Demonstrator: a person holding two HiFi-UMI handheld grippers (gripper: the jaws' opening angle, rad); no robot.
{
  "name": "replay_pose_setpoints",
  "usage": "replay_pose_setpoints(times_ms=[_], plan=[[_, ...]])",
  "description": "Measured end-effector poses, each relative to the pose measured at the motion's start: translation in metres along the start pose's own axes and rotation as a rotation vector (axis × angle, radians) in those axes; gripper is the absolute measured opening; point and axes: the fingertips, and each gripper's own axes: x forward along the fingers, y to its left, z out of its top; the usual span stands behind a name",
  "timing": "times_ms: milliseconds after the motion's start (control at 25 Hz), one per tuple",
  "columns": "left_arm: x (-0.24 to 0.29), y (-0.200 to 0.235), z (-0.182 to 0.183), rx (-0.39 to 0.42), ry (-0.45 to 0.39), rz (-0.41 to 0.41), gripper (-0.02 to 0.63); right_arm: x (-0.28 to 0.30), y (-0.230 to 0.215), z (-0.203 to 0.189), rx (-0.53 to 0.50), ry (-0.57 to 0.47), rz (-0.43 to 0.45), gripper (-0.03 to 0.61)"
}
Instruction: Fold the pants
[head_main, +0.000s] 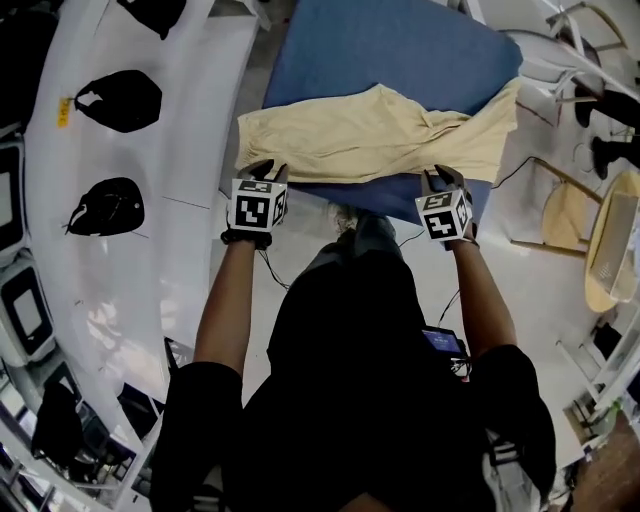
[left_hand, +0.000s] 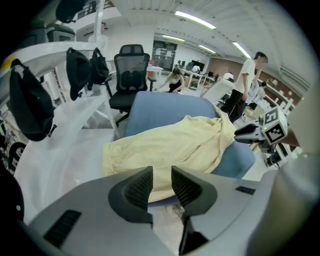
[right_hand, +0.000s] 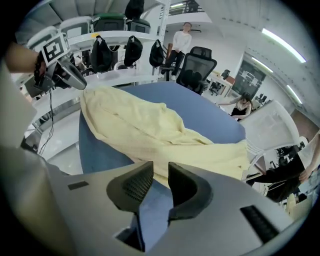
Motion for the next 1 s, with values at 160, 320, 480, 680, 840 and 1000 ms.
replay_pose_setpoints(times_ms=[160, 320, 480, 680, 840, 1000], plan=[[0.003, -0.042, 0.016, 0.089, 0.004, -0.094, 0.129, -0.022, -0.02, -0.014, 0.048, -0.001, -0.04, 0.095], [0.014, -0.086, 0.038, 0.166, 0.018, -0.178, 0.129, -0.046, -0.061, -0.025, 0.079, -0.012, -0.093, 0.095], [0.036, -0.136, 0.071, 0.241, 0.015, -0.221, 0.129, -0.057, -0.117, -0.04, 0.065, -0.025, -0.145, 0.089], [0.066, -0.191, 0.106, 0.269, 0.02, -0.21, 0.129, -0.04, -0.183, -0.051, -0.003, -0.037, -0.13, 0.084], [0.09, -0.229, 0.129, 0.194, 0.037, -0.182, 0.129, -0.012, -0.225, -0.039, -0.09, -0.069, -0.025, 0.084], [0.113, -0.278, 0.147, 0.157, 0.05, -0.191, 0.132, 0.014, -0.268, -0.025, -0.286, -0.085, 0.063, 0.084]])
